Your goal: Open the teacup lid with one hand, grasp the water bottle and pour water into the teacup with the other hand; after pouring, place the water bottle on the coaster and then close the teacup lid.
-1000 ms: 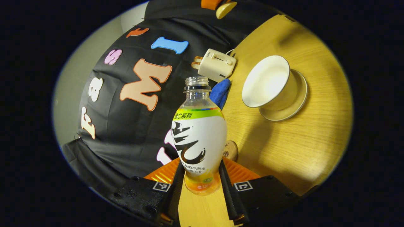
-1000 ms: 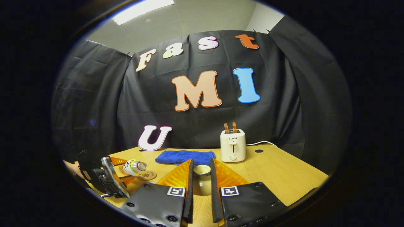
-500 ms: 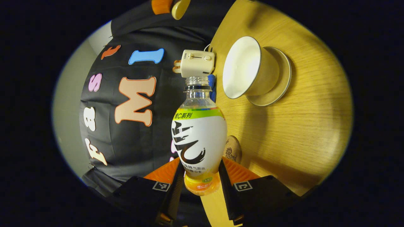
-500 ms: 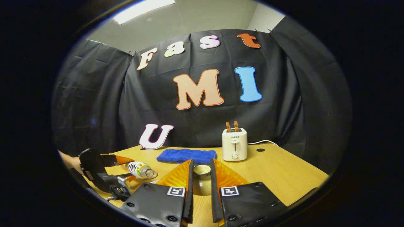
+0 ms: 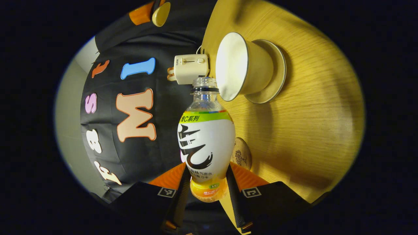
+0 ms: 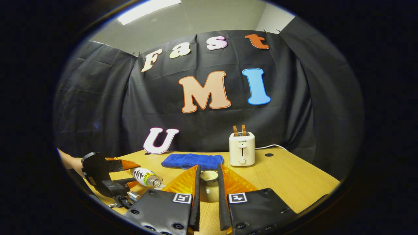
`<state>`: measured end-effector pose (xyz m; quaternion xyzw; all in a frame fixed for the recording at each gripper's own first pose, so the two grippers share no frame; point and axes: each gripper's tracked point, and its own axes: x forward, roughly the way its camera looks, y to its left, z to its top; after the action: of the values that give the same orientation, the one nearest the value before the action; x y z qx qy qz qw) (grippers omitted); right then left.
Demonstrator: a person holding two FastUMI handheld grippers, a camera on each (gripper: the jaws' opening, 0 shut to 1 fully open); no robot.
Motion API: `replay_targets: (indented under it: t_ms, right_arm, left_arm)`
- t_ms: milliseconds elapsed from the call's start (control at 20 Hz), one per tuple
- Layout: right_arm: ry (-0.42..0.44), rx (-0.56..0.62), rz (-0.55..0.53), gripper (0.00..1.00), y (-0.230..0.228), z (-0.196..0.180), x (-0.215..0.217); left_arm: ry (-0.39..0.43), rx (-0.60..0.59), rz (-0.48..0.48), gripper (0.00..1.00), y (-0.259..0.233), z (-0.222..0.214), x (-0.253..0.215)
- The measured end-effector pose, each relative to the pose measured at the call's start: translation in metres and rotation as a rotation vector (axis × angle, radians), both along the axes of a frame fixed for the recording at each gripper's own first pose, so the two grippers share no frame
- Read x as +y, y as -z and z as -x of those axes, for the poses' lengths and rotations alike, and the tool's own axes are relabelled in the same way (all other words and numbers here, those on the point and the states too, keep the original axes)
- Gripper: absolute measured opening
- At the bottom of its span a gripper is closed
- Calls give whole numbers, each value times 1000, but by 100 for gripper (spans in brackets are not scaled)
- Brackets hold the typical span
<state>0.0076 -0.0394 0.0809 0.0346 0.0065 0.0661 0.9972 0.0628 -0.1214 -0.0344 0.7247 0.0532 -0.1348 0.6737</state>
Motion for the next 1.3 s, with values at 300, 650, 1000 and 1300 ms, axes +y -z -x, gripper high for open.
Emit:
replay_targets:
  t_ms: [300,650,1000,1300]
  right_arm:
    - [-7,6,5,27,2,1,3]
    - [-11,8,7,24,3,0,5]
    - [-3,10,0,27,2,-1,-1]
    - [-9,14,0,27,3,0,1]
  left_arm:
    - [19,-8,-113,58,-9,1,4]
    - [32,-28,-207,58,-24,2,1]
    - [43,-52,-294,58,-39,3,1]
    - [58,-72,-369,58,-53,5,-5]
